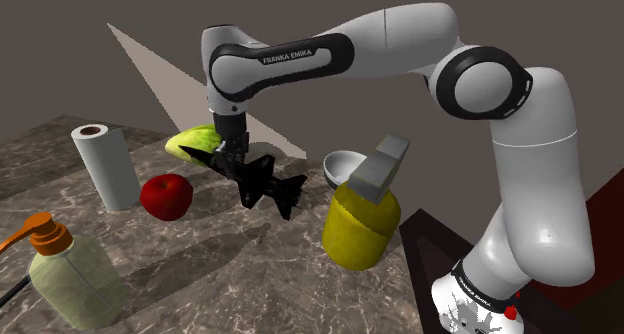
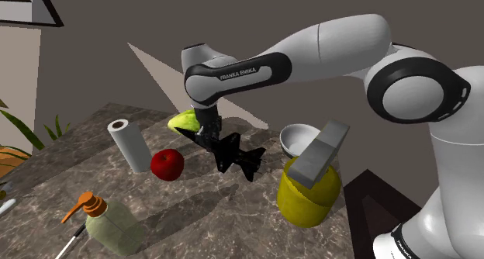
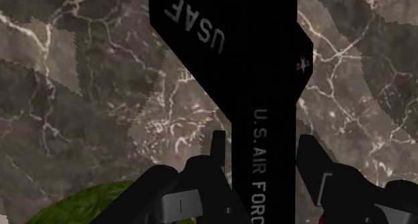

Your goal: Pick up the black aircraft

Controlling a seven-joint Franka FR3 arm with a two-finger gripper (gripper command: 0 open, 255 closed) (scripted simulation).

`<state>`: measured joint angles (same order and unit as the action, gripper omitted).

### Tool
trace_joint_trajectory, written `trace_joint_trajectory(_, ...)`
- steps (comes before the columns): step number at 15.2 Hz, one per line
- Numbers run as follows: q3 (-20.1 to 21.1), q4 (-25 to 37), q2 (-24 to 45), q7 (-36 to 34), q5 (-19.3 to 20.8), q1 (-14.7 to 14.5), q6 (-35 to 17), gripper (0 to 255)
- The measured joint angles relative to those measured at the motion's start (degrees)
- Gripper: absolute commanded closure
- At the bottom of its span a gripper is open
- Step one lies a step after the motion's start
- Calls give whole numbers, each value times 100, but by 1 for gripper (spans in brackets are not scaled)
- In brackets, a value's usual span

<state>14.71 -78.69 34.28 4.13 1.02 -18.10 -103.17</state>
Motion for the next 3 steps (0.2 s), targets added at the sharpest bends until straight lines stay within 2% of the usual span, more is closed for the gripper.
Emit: trace_joint_trajectory(3, 10, 90, -61, -14, -11, -3, 149, 255)
